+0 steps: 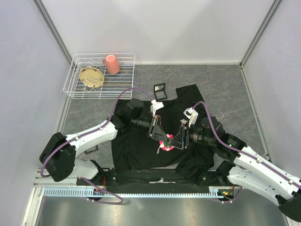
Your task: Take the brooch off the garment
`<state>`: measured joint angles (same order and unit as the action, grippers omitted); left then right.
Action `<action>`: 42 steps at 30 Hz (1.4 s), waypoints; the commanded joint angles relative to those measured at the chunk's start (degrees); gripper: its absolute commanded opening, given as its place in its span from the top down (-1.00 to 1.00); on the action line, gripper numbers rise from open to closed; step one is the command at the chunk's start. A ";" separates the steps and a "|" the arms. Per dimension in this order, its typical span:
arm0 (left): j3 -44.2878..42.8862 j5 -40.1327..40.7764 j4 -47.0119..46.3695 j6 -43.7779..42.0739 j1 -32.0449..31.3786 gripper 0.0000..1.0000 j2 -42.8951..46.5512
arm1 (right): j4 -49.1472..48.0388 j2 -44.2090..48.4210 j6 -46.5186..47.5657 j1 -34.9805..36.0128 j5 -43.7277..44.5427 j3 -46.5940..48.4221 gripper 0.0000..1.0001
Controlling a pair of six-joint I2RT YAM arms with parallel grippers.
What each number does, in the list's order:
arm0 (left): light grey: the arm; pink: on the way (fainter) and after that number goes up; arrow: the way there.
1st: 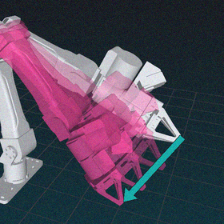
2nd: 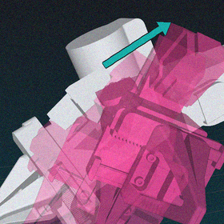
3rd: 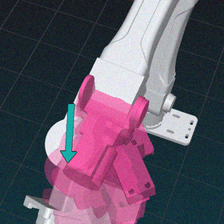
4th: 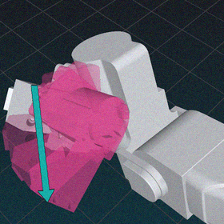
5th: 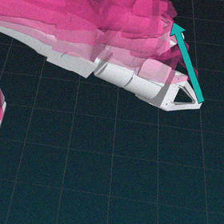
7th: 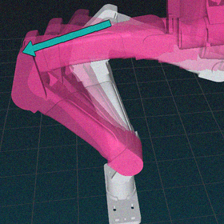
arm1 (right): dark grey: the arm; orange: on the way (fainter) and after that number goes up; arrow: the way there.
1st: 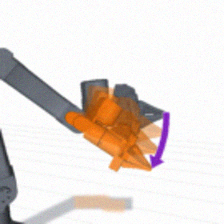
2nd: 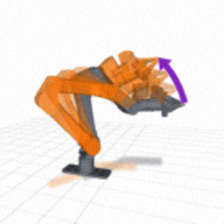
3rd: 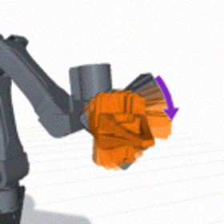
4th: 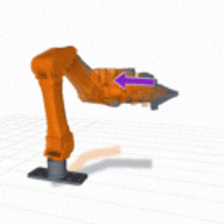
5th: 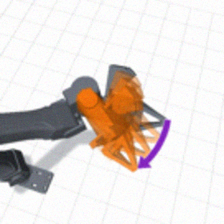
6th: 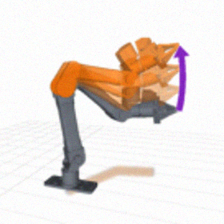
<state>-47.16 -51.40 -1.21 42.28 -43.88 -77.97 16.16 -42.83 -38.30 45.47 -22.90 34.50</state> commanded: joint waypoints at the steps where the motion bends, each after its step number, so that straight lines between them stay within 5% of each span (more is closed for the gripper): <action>1: 0.75 -1.16 -6.42 2.45 0.20 0.96 -0.16 | -5.53 0.91 -0.63 0.32 -3.47 0.13 0.21; 28: 10.59 -3.54 -43.77 31.98 0.20 0.96 -4.29 | -13.34 5.65 -3.09 0.23 -0.57 -2.95 0.32; 42: 12.17 -0.38 -46.16 36.03 0.20 0.96 -3.67 | -14.75 6.44 -3.79 0.23 1.71 -3.91 0.40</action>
<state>-34.65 -56.21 -43.31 74.74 -42.57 -81.82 10.17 -36.03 -40.71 45.15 -21.02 31.14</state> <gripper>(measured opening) 0.214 0.322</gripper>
